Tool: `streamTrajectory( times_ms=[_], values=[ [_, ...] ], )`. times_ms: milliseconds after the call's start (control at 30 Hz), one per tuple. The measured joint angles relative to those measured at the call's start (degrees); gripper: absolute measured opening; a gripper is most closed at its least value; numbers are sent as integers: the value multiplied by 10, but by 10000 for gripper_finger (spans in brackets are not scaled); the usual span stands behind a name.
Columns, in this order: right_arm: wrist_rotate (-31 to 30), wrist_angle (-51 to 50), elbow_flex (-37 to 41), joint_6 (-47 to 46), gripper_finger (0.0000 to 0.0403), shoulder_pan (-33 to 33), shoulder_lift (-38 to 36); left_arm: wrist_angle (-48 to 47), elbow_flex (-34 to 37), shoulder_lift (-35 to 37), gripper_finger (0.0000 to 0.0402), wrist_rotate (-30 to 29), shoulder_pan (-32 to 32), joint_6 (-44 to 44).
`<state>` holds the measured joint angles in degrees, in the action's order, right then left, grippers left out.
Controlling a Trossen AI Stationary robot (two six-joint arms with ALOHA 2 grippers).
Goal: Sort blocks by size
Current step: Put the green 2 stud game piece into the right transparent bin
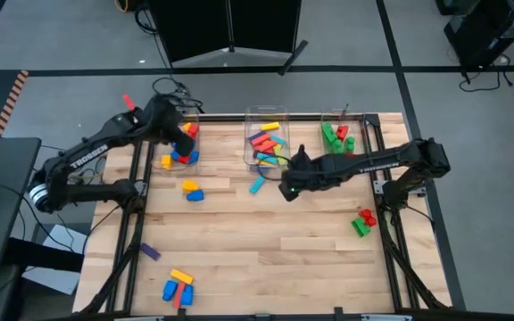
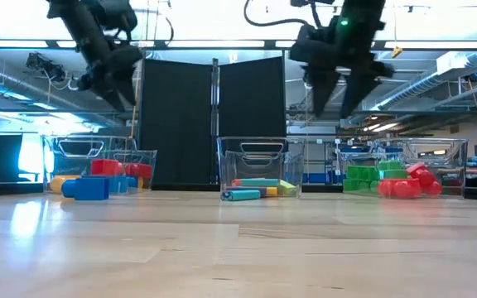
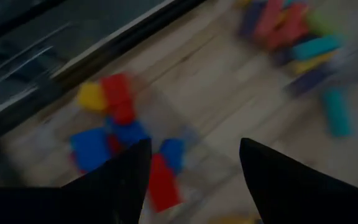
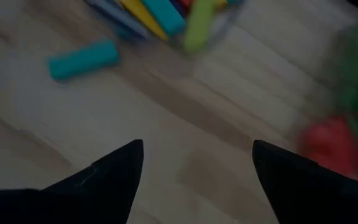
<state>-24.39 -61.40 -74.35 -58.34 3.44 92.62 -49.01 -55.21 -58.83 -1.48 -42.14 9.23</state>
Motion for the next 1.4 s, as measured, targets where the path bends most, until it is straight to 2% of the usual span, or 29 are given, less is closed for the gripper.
streamTrajectory(
  times_ms=[100, 233, 400, 533, 667, 800, 967, 1133, 1233, 1400],
  values=[
    [0, -39, 7, -2, 308, 19, -1, 25, 0, 19, 252, 1, 49, 53],
    [14, -31, 67, -8, 308, 38, -32, 61, 0, 35, 252, -12, 126, 99],
    [52, 23, 175, -43, 311, 68, -126, 105, 0, 32, 243, -61, 233, 154],
    [67, 27, 232, -89, 309, 105, -223, 155, 0, 15, 234, -93, 308, 184],
    [102, -27, 261, -134, 310, 136, -308, 212, -1, -5, 228, -125, 368, 192],
    [158, -104, 284, -168, 313, 159, -353, 256, -1, -31, 227, -135, 418, 193],
    [168, -103, 308, -175, 312, 183, -377, 290, 0, -62, 227, -140, 474, 195],
    [242, -99, 332, -213, 313, 210, -369, 332, 0, -91, 227, -171, 530, 192],
    [253, -94, 336, -225, 314, 233, -346, 342, 0, -109, 227, -179, 553, 180],
    [253, -90, 335, -160, 313, 256, -299, 369, 0, -132, 227, -194, 568, 182]
  ],
)
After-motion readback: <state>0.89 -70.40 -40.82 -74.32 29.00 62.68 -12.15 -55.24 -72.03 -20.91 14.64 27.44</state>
